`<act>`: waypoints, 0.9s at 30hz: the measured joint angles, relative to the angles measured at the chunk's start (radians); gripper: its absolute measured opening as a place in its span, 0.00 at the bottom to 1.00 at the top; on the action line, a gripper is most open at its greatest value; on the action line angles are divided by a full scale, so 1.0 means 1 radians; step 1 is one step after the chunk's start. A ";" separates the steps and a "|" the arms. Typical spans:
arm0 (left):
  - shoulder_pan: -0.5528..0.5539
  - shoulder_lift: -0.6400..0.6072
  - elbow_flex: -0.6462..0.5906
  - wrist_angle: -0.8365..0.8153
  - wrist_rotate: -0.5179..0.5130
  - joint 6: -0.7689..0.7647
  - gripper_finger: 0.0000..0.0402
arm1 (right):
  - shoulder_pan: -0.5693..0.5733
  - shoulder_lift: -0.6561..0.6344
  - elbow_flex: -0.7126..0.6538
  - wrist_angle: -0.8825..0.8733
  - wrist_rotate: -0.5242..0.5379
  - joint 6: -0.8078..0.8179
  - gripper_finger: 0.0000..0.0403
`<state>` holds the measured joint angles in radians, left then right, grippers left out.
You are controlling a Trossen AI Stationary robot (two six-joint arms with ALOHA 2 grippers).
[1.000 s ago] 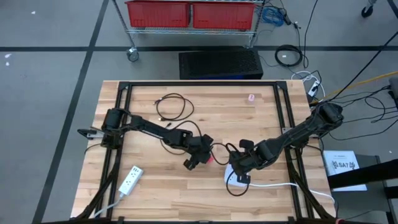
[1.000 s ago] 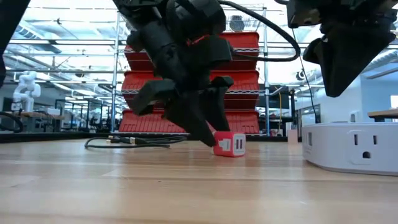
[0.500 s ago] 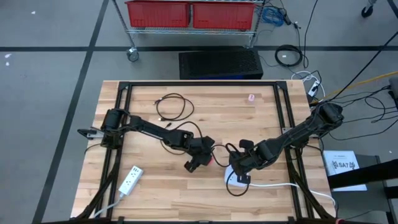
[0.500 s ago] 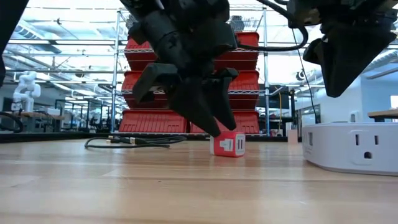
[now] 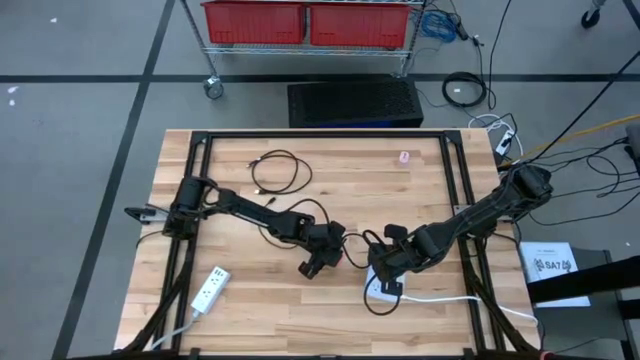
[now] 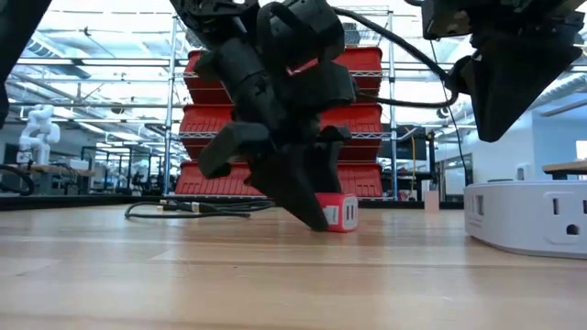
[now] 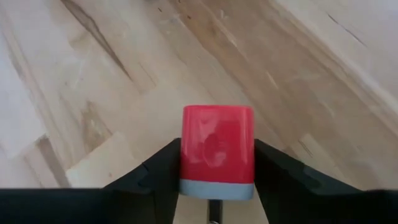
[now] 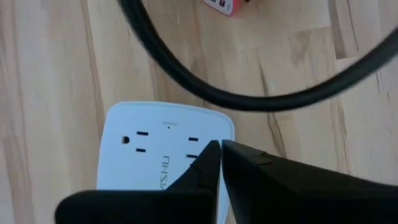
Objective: Insert USB
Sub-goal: Insert the red charger adapter into the right white outlet extension
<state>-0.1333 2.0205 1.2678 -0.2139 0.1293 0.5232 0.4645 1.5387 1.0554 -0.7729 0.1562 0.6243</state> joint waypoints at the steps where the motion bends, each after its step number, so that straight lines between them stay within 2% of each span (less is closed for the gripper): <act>1: 0.000 0.000 0.000 -0.001 -0.002 -0.008 0.42 | 0.000 0.000 0.000 0.000 0.000 0.000 0.02; 3: 0.000 -0.004 0.000 -0.001 -0.002 -0.019 0.38 | 0.000 0.000 0.000 0.001 0.000 -0.004 0.02; 6: 0.000 -0.018 -0.001 0.006 -0.003 -0.031 0.38 | 0.009 -0.002 0.000 0.001 0.012 -0.011 0.02; 12: 0.005 -0.087 -0.001 0.075 -0.002 -0.047 0.38 | 0.058 -0.050 0.000 -0.021 0.162 0.001 0.00; 16: 0.022 -0.147 -0.008 0.170 0.023 -0.071 0.38 | 0.118 -0.085 0.000 -0.022 0.383 0.026 0.00; 20: 0.051 -0.202 -0.063 0.360 0.154 -0.125 0.38 | 0.188 -0.102 -0.016 0.010 0.636 0.062 0.00; 24: 0.079 -0.242 -0.153 0.653 0.265 -0.201 0.38 | 0.252 -0.108 -0.065 0.078 0.855 0.123 0.00; 27: 0.099 -0.246 -0.228 0.898 0.304 -0.265 0.38 | 0.278 -0.108 -0.116 0.177 1.008 0.154 0.00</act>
<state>-0.0341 1.7742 1.0399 0.6843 0.4333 0.2583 0.7423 1.4311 0.9396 -0.5958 1.1643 0.7786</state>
